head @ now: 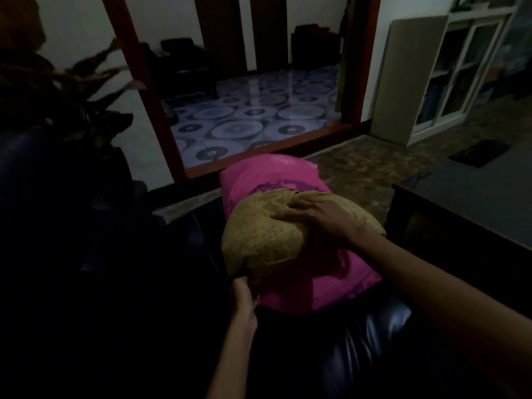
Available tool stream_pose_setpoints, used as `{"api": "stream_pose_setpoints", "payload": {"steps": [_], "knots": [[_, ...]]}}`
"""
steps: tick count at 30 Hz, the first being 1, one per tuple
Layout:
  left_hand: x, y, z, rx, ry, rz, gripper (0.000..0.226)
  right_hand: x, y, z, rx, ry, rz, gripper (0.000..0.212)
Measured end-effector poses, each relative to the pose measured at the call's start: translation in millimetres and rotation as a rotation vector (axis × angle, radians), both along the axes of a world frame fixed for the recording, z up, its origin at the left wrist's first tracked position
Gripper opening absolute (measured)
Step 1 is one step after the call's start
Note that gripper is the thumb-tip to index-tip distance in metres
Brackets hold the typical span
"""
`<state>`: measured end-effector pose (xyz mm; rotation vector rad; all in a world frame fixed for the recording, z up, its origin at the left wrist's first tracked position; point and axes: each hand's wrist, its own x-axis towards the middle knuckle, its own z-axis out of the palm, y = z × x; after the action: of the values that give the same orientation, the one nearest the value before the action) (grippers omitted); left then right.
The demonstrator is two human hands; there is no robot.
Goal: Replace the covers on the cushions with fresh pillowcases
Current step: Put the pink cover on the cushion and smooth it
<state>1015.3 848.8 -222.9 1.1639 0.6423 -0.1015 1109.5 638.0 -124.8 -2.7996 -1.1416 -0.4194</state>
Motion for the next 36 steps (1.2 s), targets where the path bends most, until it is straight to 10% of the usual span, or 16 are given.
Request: {"api": "stream_pose_setpoints", "payload": {"steps": [10, 16, 27, 36], "knots": [[-4, 25, -9, -0.001, 0.055, -0.015, 0.045, -45, 31, -29, -0.086, 0.154, -0.015, 0.132], [-4, 26, 4, -0.014, 0.049, 0.005, 0.032, -40, 90, -44, -0.096, -0.048, 0.027, 0.067], [5, 34, 35, 0.182, -0.181, -0.12, 0.028, 9, 103, -19, -0.14, 0.11, -0.284, 0.05], [4, 46, 27, 0.088, -0.158, 0.053, 0.01, -2, 111, -68, -0.149, 0.143, 0.07, 0.057]]}}
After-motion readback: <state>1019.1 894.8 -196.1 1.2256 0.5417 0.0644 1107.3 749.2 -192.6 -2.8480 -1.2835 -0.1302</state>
